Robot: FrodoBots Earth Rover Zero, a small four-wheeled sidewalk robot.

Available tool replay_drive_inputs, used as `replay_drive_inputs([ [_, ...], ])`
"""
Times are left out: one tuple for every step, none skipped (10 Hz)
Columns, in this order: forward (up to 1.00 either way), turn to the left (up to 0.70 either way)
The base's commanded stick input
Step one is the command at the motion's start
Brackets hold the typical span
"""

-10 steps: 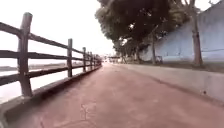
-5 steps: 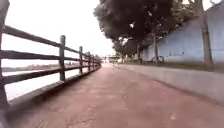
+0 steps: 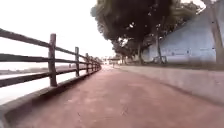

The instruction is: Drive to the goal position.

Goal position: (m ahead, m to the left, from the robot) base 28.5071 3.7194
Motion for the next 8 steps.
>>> replay_drive_inputs([
  [1.0,0.0],
  [1.0,0.0],
  [1.0,0.0],
  [1.0,0.0],
  [1.0,0.0],
  [1.0,0.0],
  [1.0,0.0],
  [1.0,0.0],
])
